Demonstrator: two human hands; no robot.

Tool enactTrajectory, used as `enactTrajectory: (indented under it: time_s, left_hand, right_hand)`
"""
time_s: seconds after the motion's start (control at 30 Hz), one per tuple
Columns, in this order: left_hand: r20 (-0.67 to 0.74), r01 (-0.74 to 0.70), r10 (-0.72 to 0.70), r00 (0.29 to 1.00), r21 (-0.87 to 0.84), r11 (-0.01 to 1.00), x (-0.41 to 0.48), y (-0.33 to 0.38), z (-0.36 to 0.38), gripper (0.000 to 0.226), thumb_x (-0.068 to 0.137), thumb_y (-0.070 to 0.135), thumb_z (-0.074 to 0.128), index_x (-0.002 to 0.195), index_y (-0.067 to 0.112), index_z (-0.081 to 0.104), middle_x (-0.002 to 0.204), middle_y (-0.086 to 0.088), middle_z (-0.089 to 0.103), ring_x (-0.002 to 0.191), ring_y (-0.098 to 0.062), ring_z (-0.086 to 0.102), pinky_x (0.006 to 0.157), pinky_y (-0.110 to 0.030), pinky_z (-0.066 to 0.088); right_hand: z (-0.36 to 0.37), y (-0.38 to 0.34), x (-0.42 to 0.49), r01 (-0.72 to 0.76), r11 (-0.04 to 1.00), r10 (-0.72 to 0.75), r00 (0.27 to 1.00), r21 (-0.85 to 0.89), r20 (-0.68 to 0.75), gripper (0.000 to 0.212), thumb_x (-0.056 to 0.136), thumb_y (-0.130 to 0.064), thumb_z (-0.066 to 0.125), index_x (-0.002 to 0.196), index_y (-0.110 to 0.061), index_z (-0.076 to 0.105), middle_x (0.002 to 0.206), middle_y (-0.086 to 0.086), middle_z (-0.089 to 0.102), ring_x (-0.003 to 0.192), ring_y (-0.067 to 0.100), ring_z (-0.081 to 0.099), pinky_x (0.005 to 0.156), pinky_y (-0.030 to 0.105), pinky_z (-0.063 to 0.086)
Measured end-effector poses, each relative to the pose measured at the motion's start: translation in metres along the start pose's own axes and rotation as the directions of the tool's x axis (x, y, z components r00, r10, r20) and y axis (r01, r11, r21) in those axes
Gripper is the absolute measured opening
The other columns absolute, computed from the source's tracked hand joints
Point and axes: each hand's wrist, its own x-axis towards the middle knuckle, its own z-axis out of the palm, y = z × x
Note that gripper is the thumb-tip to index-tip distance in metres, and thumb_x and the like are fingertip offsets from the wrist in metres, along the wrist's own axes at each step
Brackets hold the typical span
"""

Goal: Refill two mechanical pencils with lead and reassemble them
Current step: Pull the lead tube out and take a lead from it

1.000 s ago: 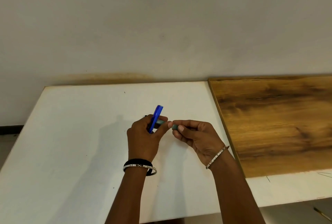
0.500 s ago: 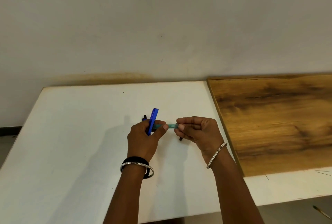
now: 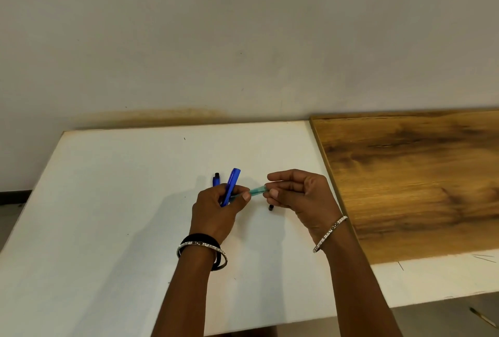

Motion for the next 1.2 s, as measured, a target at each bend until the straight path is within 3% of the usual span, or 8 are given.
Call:
enactTrajectory:
  time_s: [0.2,0.33,0.43,0.6,0.7,0.83,1.2]
  left_hand:
    - [0.01,-0.003,0.003,1.0,-0.004,1.0,0.0002,-0.0018,-0.0004,0.014,0.083,0.024,0.072,0.095,0.017,0.075,0.063,0.007,0.053,0.057,-0.011,0.043,0.067,-0.032,0.04]
    - [0.039,0.016,-0.014,0.999,-0.055,0.998,0.0006,-0.0028,-0.0009,0.003,0.083,0.023,0.072,0.084,0.025,0.074,0.055,0.012,0.051,0.054,-0.009,0.043,0.057,-0.025,0.037]
    - [0.068,0.05,-0.043,0.997,-0.093,0.994,0.0005,-0.0027,-0.0018,0.01,0.084,0.022,0.071,0.077,0.029,0.073,0.047,0.014,0.053,0.051,-0.009,0.042,0.052,-0.022,0.036]
    - [0.111,0.138,-0.117,0.987,-0.204,0.969,-0.0018,0.0009,-0.0028,0.006,0.086,0.021,0.069,0.086,0.019,0.075,0.054,0.009,0.06,0.04,-0.007,0.035,0.036,-0.018,0.031]
    - [0.119,0.16,-0.135,0.984,-0.233,0.959,-0.0032,0.003,-0.0029,0.006,0.086,0.02,0.069,0.087,0.017,0.074,0.054,0.011,0.063,0.039,-0.005,0.035,0.035,-0.017,0.03]
    - [0.115,0.174,-0.149,0.982,-0.248,0.953,-0.0051,0.005,-0.0019,0.007,0.086,0.022,0.069,0.089,0.018,0.075,0.074,0.003,0.071,0.044,-0.008,0.036,0.035,-0.017,0.031]
    - [0.188,0.176,-0.133,0.973,-0.233,0.956,-0.0046,0.0057,0.0006,0.007,0.088,0.023,0.066,0.094,0.022,0.071,0.082,0.0,0.078,0.039,-0.006,0.038,0.035,-0.016,0.032]
  right_hand:
    - [-0.0001,-0.0018,0.0003,0.036,0.999,-0.039,0.998,-0.039,-0.054,0.021,0.079,0.005,0.072,0.098,-0.003,0.071,0.083,0.02,0.076,0.075,0.029,0.075,0.067,0.035,0.062]
    - [-0.0007,-0.0019,0.0008,0.044,0.999,-0.045,0.996,-0.02,-0.074,0.017,0.076,0.001,0.076,0.092,0.0,0.071,0.079,0.02,0.075,0.072,0.03,0.075,0.063,0.032,0.061]
    - [-0.0002,-0.0025,0.0015,0.061,0.998,-0.061,0.995,0.001,-0.073,0.015,0.076,0.001,0.076,0.09,-0.003,0.072,0.078,0.018,0.075,0.071,0.029,0.075,0.06,0.028,0.06]
    - [-0.0014,-0.003,0.0033,0.103,0.994,-0.099,0.989,0.03,-0.112,0.017,0.072,-0.002,0.08,0.087,-0.007,0.072,0.077,0.015,0.076,0.071,0.028,0.074,0.06,0.026,0.057]
    - [-0.001,-0.0031,0.0039,0.127,0.991,-0.12,0.983,0.038,-0.141,0.018,0.071,-0.001,0.081,0.084,-0.01,0.073,0.077,0.015,0.076,0.07,0.027,0.074,0.06,0.025,0.056]
    - [-0.0014,-0.0039,0.0031,0.138,0.984,-0.122,0.983,0.112,-0.14,0.021,0.072,0.004,0.078,0.088,-0.007,0.072,0.082,0.016,0.076,0.073,0.026,0.074,0.061,0.025,0.057]
    - [0.0014,-0.0067,0.0005,0.107,0.976,-0.081,0.987,0.192,-0.138,0.021,0.077,0.005,0.074,0.097,-0.001,0.07,0.088,0.017,0.076,0.077,0.026,0.075,0.064,0.026,0.059]
